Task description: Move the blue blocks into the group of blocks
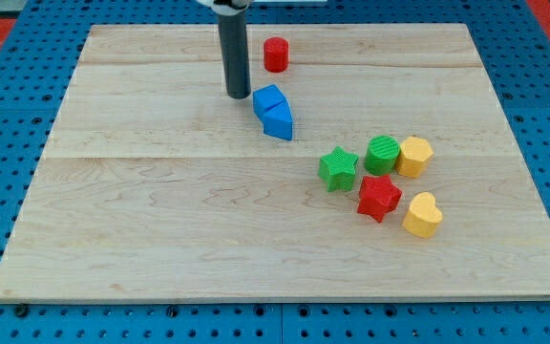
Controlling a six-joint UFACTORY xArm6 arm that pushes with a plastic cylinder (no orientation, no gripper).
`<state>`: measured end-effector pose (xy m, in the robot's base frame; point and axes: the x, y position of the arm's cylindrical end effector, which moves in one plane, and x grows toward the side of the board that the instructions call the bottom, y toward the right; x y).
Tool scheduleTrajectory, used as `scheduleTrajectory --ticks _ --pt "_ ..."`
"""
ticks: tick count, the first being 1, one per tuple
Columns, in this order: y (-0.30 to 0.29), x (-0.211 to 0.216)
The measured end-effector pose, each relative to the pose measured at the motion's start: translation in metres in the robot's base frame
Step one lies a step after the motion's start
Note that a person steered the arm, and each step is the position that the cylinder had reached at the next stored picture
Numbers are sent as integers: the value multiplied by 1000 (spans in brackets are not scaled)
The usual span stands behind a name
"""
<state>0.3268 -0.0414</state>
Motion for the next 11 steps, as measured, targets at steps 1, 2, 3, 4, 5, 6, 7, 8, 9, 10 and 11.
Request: scheduleTrajectory --ticks 1,2,3,4,5,6,7,8,9,10,11 --pt "44 16" --pt "48 69" --pt "13 70" --pt "-8 118" --pt "89 155" --pt "82 165" --pt "5 148" --pt "3 94" --pt "54 99" --pt "70 99" --pt "92 119"
